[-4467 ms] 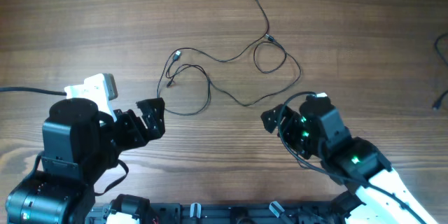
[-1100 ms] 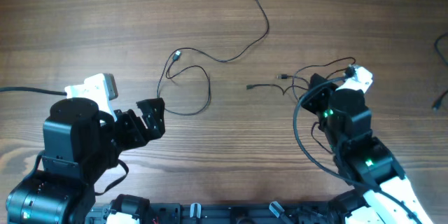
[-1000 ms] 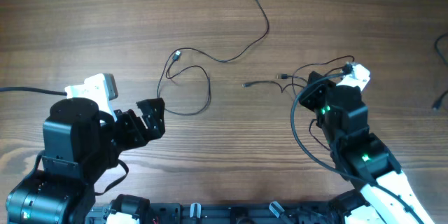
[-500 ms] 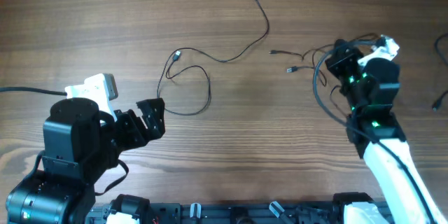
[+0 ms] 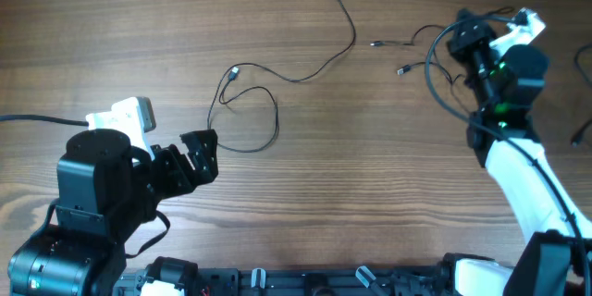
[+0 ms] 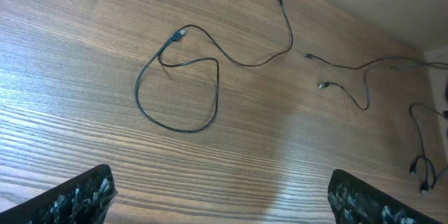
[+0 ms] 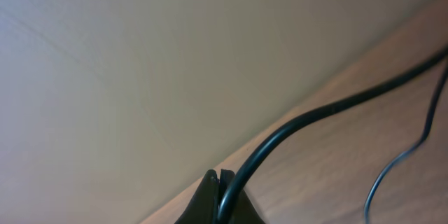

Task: Untangle cables
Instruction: 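Drag the grasped cable to the upper right with the right gripper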

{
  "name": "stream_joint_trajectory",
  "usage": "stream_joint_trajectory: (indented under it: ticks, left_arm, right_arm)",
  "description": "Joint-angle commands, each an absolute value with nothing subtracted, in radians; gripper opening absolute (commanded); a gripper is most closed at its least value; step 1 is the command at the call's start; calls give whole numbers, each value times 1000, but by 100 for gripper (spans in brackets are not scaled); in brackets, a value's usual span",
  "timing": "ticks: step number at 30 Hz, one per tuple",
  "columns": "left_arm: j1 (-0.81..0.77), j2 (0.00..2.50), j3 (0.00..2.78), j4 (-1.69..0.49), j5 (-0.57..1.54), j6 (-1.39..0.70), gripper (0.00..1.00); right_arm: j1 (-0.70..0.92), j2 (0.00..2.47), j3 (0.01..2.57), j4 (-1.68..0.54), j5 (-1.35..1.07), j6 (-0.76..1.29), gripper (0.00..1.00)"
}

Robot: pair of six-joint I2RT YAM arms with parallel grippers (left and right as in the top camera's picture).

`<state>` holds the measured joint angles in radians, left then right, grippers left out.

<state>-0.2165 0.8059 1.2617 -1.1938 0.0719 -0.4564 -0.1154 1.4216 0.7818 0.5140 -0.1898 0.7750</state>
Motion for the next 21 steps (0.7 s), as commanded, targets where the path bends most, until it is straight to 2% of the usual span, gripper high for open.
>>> stream_joint_trajectory:
  ticks: [1, 8, 13, 17, 21]
  left_arm:
    - [-221, 804, 1262, -1191, 62, -441, 100]
    - [-221, 804, 1262, -1191, 62, -441, 100]
    - [-221, 804, 1262, -1191, 62, -441, 100]
    - [-221, 804, 1262, -1191, 62, -441, 100]
    - [-221, 804, 1262, -1191, 62, -441, 100]
  right_arm:
    - [-163, 1468, 896, 522, -180, 558, 4]
    - [-279, 1551, 1166, 605, -68, 262, 5]
    - [-309, 1682, 1247, 588, -68, 237, 4]
    - [-309, 1839, 1247, 487, -73, 241, 4]
    - [-309, 1950, 1247, 424, -260, 241, 4]
